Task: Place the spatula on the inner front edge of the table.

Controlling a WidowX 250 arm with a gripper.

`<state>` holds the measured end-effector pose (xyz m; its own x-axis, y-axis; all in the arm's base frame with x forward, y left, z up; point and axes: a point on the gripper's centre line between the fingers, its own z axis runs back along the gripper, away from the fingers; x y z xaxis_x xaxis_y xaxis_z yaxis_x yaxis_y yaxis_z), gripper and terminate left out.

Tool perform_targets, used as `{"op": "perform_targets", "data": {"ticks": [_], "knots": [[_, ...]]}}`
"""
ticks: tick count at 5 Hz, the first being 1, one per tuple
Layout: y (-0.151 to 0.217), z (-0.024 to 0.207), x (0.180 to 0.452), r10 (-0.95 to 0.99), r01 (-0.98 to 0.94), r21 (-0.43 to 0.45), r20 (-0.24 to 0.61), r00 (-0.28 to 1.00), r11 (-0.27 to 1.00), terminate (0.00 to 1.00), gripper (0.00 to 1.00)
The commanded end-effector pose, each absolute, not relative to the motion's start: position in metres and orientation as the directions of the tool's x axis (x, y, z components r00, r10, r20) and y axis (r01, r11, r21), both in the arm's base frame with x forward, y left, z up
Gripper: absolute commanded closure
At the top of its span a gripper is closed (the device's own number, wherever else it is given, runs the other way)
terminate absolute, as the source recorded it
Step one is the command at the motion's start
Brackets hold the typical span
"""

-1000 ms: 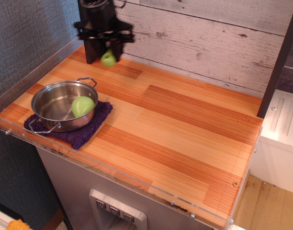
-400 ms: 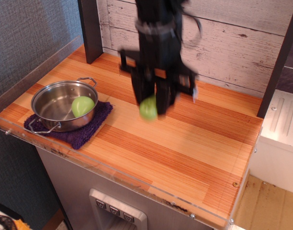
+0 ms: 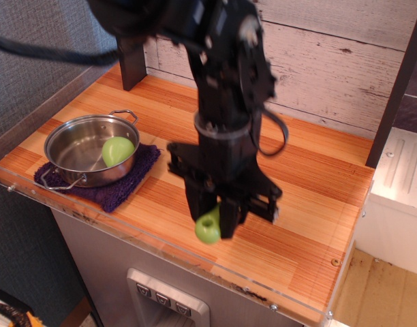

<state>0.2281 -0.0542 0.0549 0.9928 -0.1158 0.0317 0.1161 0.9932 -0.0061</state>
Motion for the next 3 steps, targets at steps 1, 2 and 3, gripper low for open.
{"op": "perform_targets", "data": {"ticks": [1, 2, 3], "knots": [[-0.0780, 0.0318, 0.2438, -0.090, 0.091, -0.006, 0.097, 0.991, 0.996, 0.00, 1.00], [-0.0847, 0.0315, 0.2510, -0.087, 0.088, -0.003, 0.106, 0.990, 0.996, 0.00, 1.00], [-0.0839, 0.0347, 0.2512, -0.080, 0.080, 0.005, 0.084, 0.993, 0.997, 0.00, 1.00]]}}
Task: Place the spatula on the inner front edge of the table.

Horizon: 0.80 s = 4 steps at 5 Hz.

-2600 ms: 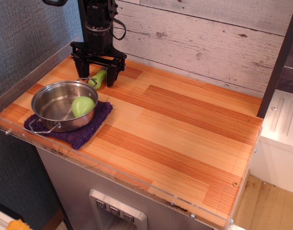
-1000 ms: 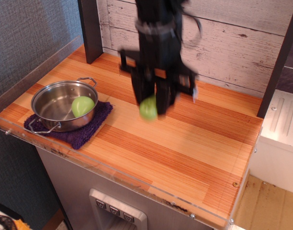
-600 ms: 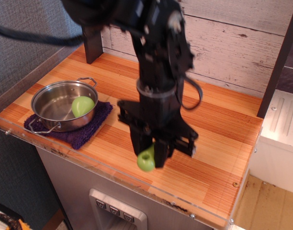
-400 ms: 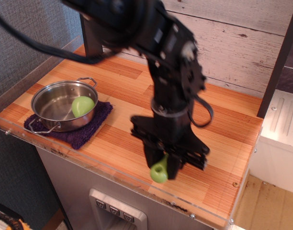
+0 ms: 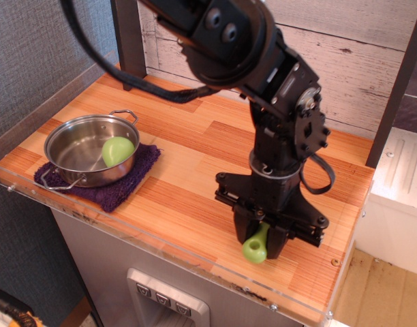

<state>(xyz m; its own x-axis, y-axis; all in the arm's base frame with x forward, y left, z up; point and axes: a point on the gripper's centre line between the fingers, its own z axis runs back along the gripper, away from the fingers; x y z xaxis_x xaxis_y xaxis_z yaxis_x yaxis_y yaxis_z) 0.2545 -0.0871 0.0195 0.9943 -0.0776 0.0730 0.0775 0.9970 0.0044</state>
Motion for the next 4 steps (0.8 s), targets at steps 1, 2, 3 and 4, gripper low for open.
{"op": "perform_targets", "data": {"ticks": [1, 2, 3, 4], "knots": [[-0.082, 0.041, 0.252, -0.107, 0.108, -0.016, 0.076, 0.991, 0.994, 0.00, 0.00], [-0.078, 0.057, 0.257, -0.131, 0.132, -0.012, 0.074, 0.989, 0.991, 0.00, 0.00], [-0.053, 0.097, 0.261, -0.145, 0.146, -0.010, 0.069, 0.987, 0.989, 0.00, 0.00], [-0.018, 0.127, 0.258, -0.072, 0.071, 0.008, 0.102, 0.992, 0.997, 0.00, 0.00]]}}
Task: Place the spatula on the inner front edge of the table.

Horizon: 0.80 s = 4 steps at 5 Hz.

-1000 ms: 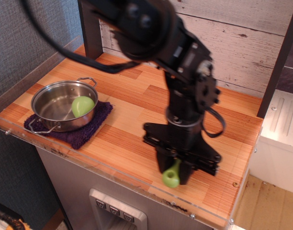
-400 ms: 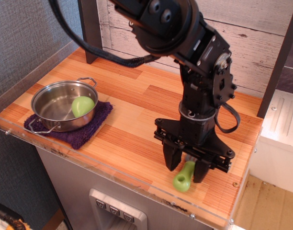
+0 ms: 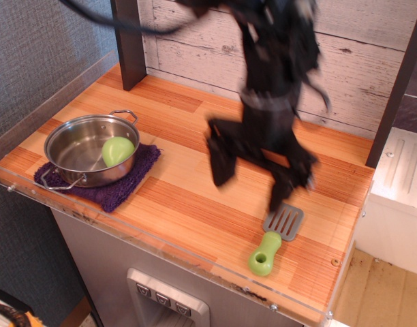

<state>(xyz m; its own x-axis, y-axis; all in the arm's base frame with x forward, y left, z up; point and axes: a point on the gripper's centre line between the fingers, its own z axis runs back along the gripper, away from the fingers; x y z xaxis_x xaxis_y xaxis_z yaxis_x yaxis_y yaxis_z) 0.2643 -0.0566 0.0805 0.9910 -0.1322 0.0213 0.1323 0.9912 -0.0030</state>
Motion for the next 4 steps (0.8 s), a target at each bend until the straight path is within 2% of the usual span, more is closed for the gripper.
{"op": "perform_targets", "data": {"ticks": [1, 2, 3, 4], "knots": [[0.005, 0.133, 0.254, -0.031, 0.032, -0.006, 0.096, 0.995, 0.999, 0.00, 0.00], [0.014, 0.129, 0.251, -0.014, 0.017, -0.033, 0.091, 0.996, 0.999, 0.00, 0.00], [0.020, 0.127, 0.250, -0.067, 0.069, -0.048, 0.041, 0.997, 0.996, 0.00, 0.00], [0.020, 0.127, 0.250, -0.067, 0.069, -0.048, 0.041, 0.997, 0.996, 1.00, 0.00]]}}
